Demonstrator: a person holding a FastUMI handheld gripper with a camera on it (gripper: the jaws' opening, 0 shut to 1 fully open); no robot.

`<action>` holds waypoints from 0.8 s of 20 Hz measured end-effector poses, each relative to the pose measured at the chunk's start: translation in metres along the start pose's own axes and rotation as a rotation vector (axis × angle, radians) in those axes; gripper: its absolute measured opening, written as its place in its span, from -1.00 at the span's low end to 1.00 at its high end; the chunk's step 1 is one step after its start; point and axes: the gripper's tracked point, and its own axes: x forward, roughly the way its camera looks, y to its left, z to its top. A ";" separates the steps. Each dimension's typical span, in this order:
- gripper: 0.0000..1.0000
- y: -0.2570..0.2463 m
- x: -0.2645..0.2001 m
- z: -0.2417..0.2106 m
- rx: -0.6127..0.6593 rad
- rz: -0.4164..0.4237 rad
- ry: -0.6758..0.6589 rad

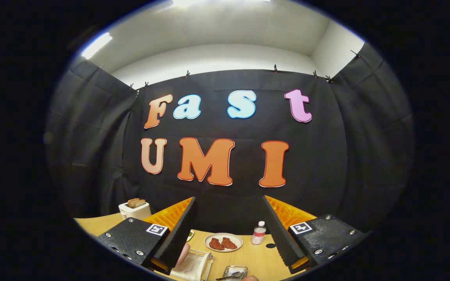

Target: Take the plate from the dish rack, then take the spoon from the basket and place it into the plate.

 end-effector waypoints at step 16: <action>0.94 0.088 0.033 -0.146 0.199 0.138 0.673</action>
